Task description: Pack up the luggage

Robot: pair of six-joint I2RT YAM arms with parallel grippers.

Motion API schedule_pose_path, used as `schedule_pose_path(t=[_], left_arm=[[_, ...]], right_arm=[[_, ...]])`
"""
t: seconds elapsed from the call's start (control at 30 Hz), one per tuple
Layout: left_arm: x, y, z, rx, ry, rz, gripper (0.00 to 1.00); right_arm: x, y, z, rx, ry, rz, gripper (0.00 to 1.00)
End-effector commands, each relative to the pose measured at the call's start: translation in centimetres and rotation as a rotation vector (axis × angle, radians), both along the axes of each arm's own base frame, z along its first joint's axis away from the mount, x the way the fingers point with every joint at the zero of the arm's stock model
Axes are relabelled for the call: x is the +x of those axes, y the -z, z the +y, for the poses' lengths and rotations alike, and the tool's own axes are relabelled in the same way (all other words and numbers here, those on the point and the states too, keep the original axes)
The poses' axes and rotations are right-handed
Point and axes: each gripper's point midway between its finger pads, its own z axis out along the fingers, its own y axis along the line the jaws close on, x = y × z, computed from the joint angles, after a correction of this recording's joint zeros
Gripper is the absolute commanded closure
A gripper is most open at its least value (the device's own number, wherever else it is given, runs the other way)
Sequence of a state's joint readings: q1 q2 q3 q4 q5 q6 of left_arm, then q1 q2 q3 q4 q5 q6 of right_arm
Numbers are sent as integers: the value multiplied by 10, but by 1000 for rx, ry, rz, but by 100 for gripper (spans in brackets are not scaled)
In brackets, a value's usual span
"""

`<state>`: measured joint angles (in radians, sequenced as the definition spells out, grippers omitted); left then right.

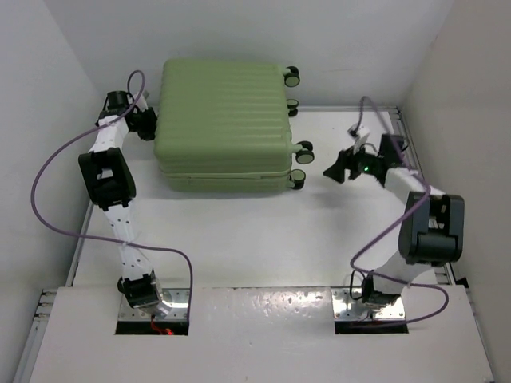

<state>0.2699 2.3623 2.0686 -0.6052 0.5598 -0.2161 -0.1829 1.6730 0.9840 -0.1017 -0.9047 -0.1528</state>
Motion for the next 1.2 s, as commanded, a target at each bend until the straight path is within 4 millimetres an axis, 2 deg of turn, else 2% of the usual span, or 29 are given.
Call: schedule_pose_path(t=[0.0,0.03,0.07,0.1,0.13,0.17,0.2,0.23,0.3,0.33,0.37,0.4,0.43,0.5,0.53,0.6,0.73,0.8,0.9,0.97,1.17], left_arm=[[14,21,92,273,-130,-20,100],[17,21,93,282,-123,-27,100],[16,26,94,286,-113,-17,100],[17,25,89,266,-96,-25,100],[18,26,87,257,-89,-29,100],[18,26,85,248,-81,-33,100],[18,32,80,222,-62,-29,100],[18,31,77,204,-62,-29,100],[18,35,71,168,-49,-26,100],[18,35,71,168,-49,-26,100],[18,37,69,157,-40,-31,100],[18,36,66,145,-30,-35,100],[18,36,65,139,-25,-38,100],[18,34,62,125,-14,-43,100],[18,33,58,108,0,-50,100],[19,35,53,83,20,-60,100],[17,36,49,64,32,-57,100],[16,42,49,61,33,-49,100],[14,45,48,58,33,-40,100],[13,41,46,52,38,-44,100],[11,44,44,41,44,-38,100]], right_arm=[[22,-20,5,-329,54,-476,28],[23,-32,7,-347,91,-524,23],[27,-50,13,-266,127,-508,15],[21,-47,15,-188,105,-424,3],[34,-50,19,-136,110,-370,0],[25,-37,28,-24,148,-165,0],[38,-53,29,-3,144,-151,6],[34,-29,33,19,129,-30,19],[27,-35,45,119,86,-35,56],[19,-39,50,164,83,-122,53],[11,-45,58,221,55,-116,45],[8,-49,65,248,22,-121,23],[-7,-46,82,276,-80,-79,21],[-23,-43,92,301,-165,-49,20],[-22,-42,93,307,-174,-57,19],[-34,-37,99,341,-234,-2,20],[-38,-24,99,338,-232,6,22],[-44,-17,112,337,-268,21,23],[-38,-5,117,341,-284,31,24],[-30,-9,118,355,-275,13,24],[-20,-6,132,382,-311,3,27]])
